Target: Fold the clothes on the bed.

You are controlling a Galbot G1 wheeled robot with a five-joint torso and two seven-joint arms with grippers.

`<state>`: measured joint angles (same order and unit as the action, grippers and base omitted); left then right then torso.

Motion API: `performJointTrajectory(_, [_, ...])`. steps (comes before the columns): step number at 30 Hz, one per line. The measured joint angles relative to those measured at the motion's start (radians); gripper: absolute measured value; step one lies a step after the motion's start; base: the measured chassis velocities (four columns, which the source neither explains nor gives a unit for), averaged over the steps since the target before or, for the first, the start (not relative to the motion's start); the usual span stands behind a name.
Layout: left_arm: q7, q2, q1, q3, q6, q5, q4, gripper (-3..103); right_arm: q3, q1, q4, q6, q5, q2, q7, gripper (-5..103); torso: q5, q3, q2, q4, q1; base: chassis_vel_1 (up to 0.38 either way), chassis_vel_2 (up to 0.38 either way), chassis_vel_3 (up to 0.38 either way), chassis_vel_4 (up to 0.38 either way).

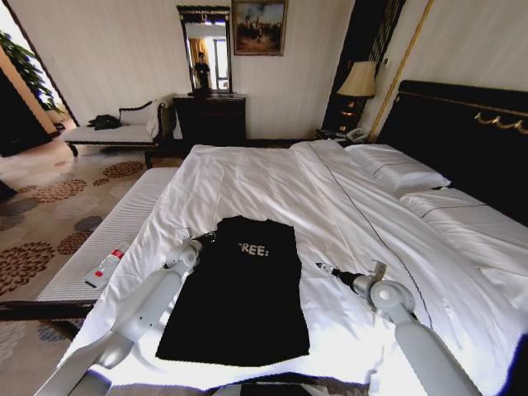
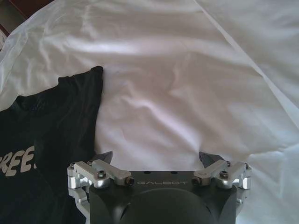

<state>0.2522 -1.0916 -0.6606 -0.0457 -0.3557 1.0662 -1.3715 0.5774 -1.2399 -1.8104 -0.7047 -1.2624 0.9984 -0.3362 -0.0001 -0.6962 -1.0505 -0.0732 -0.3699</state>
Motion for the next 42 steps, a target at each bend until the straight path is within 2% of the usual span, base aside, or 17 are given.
performJointTrajectory(2, [-0.002, -0.006, 0.005, 0.000, 0.001, 0.000, 0.006, 34, -0.001, -0.001, 0.000, 0.000, 0.000, 0.001, 0.000, 100, 0.0001, 0.000, 0.000, -0.0002, 0.000, 0.000, 0.000, 0.000, 0.000])
performJointTrajectory(5, [-0.015, -0.022, 0.020, 0.001, 0.009, 0.000, 0.027, 51, 0.001, -0.006, -0.004, -0.002, 0.001, 0.001, 0.000, 100, 0.0002, 0.000, 0.000, -0.0002, 0.000, 0.000, 0.000, 0.000, 0.000])
performJointTrajectory(8, [-0.021, -0.027, 0.027, 0.003, 0.012, -0.002, 0.039, 57, 0.004, -0.007, -0.005, -0.003, 0.001, 0.000, 0.001, 100, 0.0002, 0.000, 0.000, -0.0002, 0.000, 0.000, 0.000, 0.000, 0.000])
performJointTrajectory(9, [-0.024, -0.033, 0.035, 0.004, 0.015, -0.003, 0.056, 68, 0.007, -0.008, -0.005, -0.003, 0.001, -0.001, 0.003, 100, 0.0001, 0.000, 0.000, -0.0001, 0.000, 0.000, 0.000, 0.000, 0.000])
performJointTrajectory(12, [-0.024, -0.043, 0.047, 0.004, 0.015, -0.005, 0.084, 73, 0.008, -0.008, -0.005, -0.003, 0.001, -0.001, 0.003, 100, 0.0001, 0.000, 0.000, -0.0001, 0.000, 0.000, 0.000, 0.000, 0.000])
performJointTrajectory(16, [-0.027, -0.065, 0.068, 0.001, 0.016, -0.007, 0.130, 94, 0.008, -0.007, -0.004, -0.003, 0.002, 0.001, 0.003, 100, 0.0002, 0.000, 0.000, 0.0000, 0.000, 0.000, 0.000, 0.000, 0.000])
performJointTrajectory(18, [-0.029, -0.068, 0.071, 0.001, 0.017, -0.007, 0.135, 94, 0.007, -0.007, -0.004, -0.004, 0.001, 0.002, 0.003, 100, 0.0002, 0.000, 0.000, -0.0001, 0.000, 0.000, 0.000, 0.000, 0.000])
performJointTrajectory(20, [-0.036, -0.079, 0.080, 0.001, 0.020, -0.010, 0.153, 85, 0.007, -0.006, -0.004, -0.004, 0.002, 0.002, 0.002, 100, 0.0002, 0.000, 0.000, -0.0001, 0.000, 0.000, 0.000, 0.000, 0.000])
performJointTrajectory(26, [-0.039, -0.089, 0.084, -0.001, 0.025, -0.012, 0.164, 73, 0.010, -0.008, -0.006, -0.004, 0.002, 0.002, 0.001, 100, 0.0002, 0.000, 0.000, -0.0001, 0.000, 0.000, 0.000, 0.000, 0.000])
performJointTrajectory(29, [-0.039, -0.090, 0.084, -0.001, 0.027, -0.013, 0.165, 57, 0.014, -0.011, -0.007, -0.005, 0.002, 0.001, 0.001, 100, 0.0002, 0.000, 0.000, 0.0000, 0.000, 0.000, 0.000, 0.000, 0.000])
performJointTrajectory(30, [-0.039, -0.090, 0.084, -0.001, 0.027, -0.013, 0.165, 57, 0.014, -0.011, -0.007, -0.005, 0.002, 0.001, 0.001, 100, 0.0002, 0.000, 0.000, 0.0000, 0.000, 0.000, 0.000, 0.000, 0.000])
performJointTrajectory(34, [-0.040, -0.097, 0.091, -0.001, 0.027, -0.014, 0.177, 35, 0.017, -0.013, -0.008, -0.005, 0.002, 0.002, 0.001, 100, 0.0002, 0.000, 0.000, 0.0000, 0.000, 0.000, 0.000, 0.000, 0.000])
performJointTrajectory(36, [-0.040, -0.100, 0.093, -0.001, 0.026, -0.014, 0.182, 35, 0.018, -0.014, -0.008, -0.005, 0.002, 0.002, 0.001, 100, 0.0002, 0.000, 0.000, 0.0000, 0.000, 0.000, 0.000, 0.000, 0.000])
performJointTrajectory(39, [-0.040, -0.106, 0.099, -0.001, 0.027, -0.015, 0.195, 19, 0.022, -0.018, -0.009, -0.005, 0.002, 0.002, 0.001, 100, 0.0001, 0.000, 0.000, -0.0001, 0.000, 0.000, 0.000, 0.000, 0.000])
performJointTrajectory(40, [-0.040, -0.104, 0.106, -0.002, 0.027, -0.015, 0.203, 3, 0.026, -0.022, -0.009, -0.005, 0.002, 0.001, 0.001, 100, 0.0001, 0.000, 0.000, -0.0001, 0.000, 0.000, 0.000, 0.000, 0.000])
performJointTrajectory(42, [-0.040, -0.101, 0.108, -0.002, 0.026, -0.014, 0.205, 3, 0.027, -0.023, -0.009, -0.005, 0.003, 0.001, 0.001, 100, 0.0001, 0.000, 0.000, -0.0001, 0.000, 0.000, 0.000, 0.000, 0.000])
